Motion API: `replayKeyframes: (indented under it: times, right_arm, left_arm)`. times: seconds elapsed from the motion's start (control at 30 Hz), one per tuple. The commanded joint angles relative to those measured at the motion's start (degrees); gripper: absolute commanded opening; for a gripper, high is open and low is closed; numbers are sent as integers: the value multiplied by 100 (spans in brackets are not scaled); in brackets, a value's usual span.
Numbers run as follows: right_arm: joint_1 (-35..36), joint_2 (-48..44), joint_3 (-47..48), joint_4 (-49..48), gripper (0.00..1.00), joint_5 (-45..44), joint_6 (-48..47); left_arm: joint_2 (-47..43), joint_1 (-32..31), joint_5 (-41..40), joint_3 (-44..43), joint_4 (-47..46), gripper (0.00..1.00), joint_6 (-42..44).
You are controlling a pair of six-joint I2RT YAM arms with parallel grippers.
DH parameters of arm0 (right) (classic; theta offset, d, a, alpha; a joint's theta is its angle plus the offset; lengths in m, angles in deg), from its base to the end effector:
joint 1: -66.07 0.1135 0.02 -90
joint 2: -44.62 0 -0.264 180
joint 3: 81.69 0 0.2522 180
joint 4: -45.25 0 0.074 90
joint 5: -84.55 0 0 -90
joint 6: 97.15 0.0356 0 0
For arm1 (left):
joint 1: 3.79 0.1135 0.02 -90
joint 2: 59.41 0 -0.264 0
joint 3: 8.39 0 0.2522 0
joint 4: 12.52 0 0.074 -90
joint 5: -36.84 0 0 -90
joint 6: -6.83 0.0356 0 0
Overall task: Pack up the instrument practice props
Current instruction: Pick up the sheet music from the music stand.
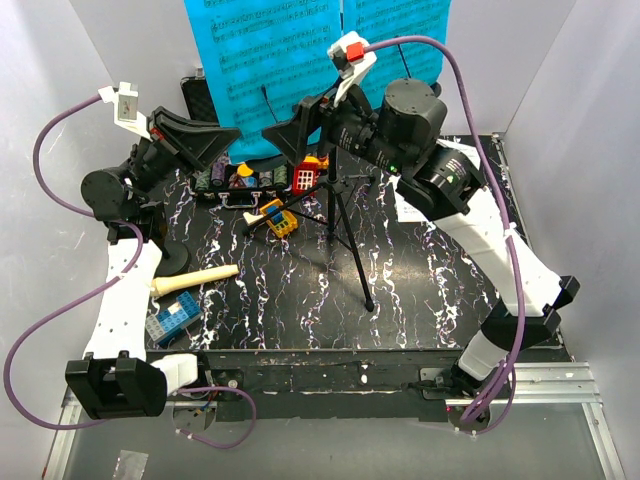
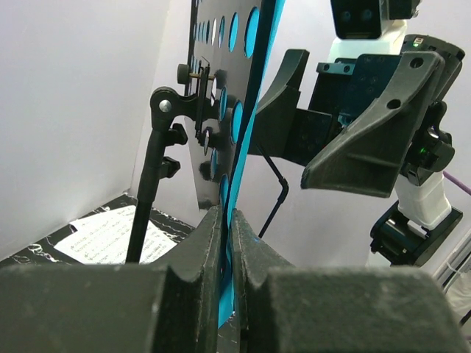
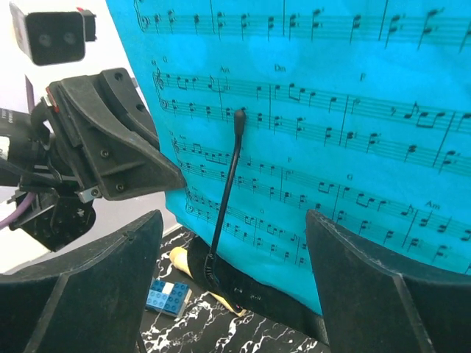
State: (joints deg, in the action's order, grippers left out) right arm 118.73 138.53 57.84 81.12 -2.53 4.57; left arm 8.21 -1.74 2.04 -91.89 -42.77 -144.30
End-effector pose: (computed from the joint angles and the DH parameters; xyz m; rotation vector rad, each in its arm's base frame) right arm 0.1941 0.2574 0.5757 -0.5559 1.3622 0.9612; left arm 0.2283 -0.0211 0.4946 0.4412 1.1614 -1.2731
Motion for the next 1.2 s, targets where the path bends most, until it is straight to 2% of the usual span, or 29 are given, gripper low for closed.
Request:
replayKeyframes:
  times: [0.0, 0.6, 0.93, 1.03, 1.17]
  right_arm:
    - [33, 4, 360, -391, 84, -81, -74]
    - [51, 242, 439, -365, 52, 104, 58]
    - [60, 93, 351, -488, 19, -28, 163]
    - [60, 31, 264, -497, 1, -186, 172]
    - [60, -30, 149, -541, 1, -265, 155]
  left_arm:
    - [-108, -99, 263, 65, 94, 0, 21]
    - [-134, -116, 369, 4, 165, 0, 65]
    - [-170, -116, 386, -14, 191, 0, 74]
    - [-196, -116, 386, -14, 191, 0, 83]
    - [-266, -116, 386, -23, 287, 0, 144]
